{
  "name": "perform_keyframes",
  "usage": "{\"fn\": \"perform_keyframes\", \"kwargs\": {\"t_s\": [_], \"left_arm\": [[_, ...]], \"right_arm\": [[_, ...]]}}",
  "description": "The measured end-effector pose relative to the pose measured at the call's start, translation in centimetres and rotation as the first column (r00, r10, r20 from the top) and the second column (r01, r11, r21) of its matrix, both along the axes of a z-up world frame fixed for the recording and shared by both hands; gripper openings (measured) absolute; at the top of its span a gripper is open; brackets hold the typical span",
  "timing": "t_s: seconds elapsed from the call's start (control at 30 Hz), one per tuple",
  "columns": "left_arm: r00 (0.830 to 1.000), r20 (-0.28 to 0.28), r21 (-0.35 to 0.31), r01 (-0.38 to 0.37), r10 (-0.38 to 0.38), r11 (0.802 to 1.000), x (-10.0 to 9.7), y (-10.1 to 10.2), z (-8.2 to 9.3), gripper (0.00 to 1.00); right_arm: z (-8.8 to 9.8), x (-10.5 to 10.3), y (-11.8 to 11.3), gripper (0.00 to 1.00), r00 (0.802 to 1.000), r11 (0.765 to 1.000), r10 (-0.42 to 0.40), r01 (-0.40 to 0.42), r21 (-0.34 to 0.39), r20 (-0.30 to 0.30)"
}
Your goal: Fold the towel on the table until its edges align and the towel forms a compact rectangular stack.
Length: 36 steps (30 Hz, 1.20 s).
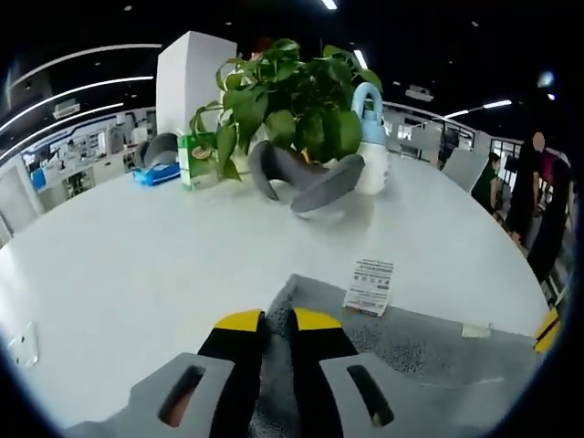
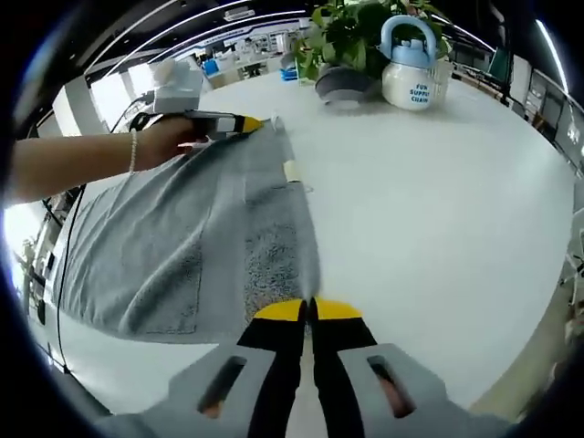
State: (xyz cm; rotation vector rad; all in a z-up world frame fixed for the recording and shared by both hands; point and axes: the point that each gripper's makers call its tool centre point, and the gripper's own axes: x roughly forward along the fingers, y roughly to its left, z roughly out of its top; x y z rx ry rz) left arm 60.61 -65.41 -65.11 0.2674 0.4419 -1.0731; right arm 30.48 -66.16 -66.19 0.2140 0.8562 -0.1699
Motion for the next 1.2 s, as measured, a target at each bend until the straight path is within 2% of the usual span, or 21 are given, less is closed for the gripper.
{"fn": "perform_keyframes", "kwargs": {"t_s": [0.13, 0.23, 0.27, 0.33, 0.37, 0.47, 0.6, 0.7, 0.83, 1.0, 1.2], "left_arm": [[1.0, 0.0, 0.007, 0.022, -0.022, 1.0, -0.3, -0.1, 0.0, 0.05], [1.0, -0.019, -0.002, 0.014, -0.014, 1.0, -0.2, 0.2, 0.1, 0.04], [1.0, -0.024, -0.004, 0.012, -0.012, 1.0, -0.3, 0.3, 0.2, 0.04], [1.0, -0.017, -0.008, 0.015, -0.015, 1.0, -0.4, 0.3, 0.7, 0.04], [1.0, -0.005, -0.007, 0.017, -0.017, 1.0, -0.4, 0.3, 0.9, 0.04], [1.0, 0.01, -0.012, 0.021, -0.021, 1.0, -0.3, 0.4, 1.9, 0.04], [0.999, 0.025, -0.022, 0.027, -0.027, 0.999, -0.4, 0.7, 3.5, 0.04], [0.999, 0.041, -0.025, 0.03, -0.029, 0.999, -0.6, 1.1, 5.1, 0.04], [0.997, 0.068, -0.021, 0.026, -0.024, 0.999, -0.7, 1.6, 6.8, 0.04], [0.996, 0.086, -0.025, 0.031, -0.029, 0.999, -1.2, 2.1, 8.4, 0.04], [0.995, 0.098, -0.03, 0.026, -0.023, 0.999, -1.5, 2.8, 10.1, 0.04]], "right_arm": [[0.1, 0.0, -0.1, 0.0, 1.0, 1.0, 0.0, 0.0, 0.023, -0.002], [0.0, 0.2, 0.4, 0.0, 0.999, 0.99, -0.047, 0.045, 0.136, 0.01], [-0.1, 0.0, 0.4, 0.0, 0.999, 0.988, -0.053, 0.052, 0.145, 0.003], [0.3, 0.3, 0.6, 0.0, 1.0, 0.992, -0.009, 0.006, 0.126, 0.026], [0.7, 0.6, 0.5, 0.0, 0.999, 0.996, 0.014, -0.018, 0.088, 0.045], [1.6, 0.7, 0.9, 0.0, 0.998, 0.997, 0.044, -0.047, 0.061, 0.051], [2.3, 0.5, 1.2, 0.0, 0.997, 0.995, 0.053, -0.058, 0.076, 0.063], [3.6, 0.7, 1.0, 0.0, 0.994, 0.995, 0.04, -0.05, 0.091, 0.105], [5.2, 0.6, 1.4, 0.0, 0.992, 0.991, 0.03, -0.045, 0.123, 0.123], [6.6, 0.1, 2.0, 0.0, 0.988, 0.993, 0.065, -0.077, 0.087, 0.142], [7.6, -0.3, 2.1, 0.0, 0.984, 0.991, 0.066, -0.084, 0.1, 0.164]]}}
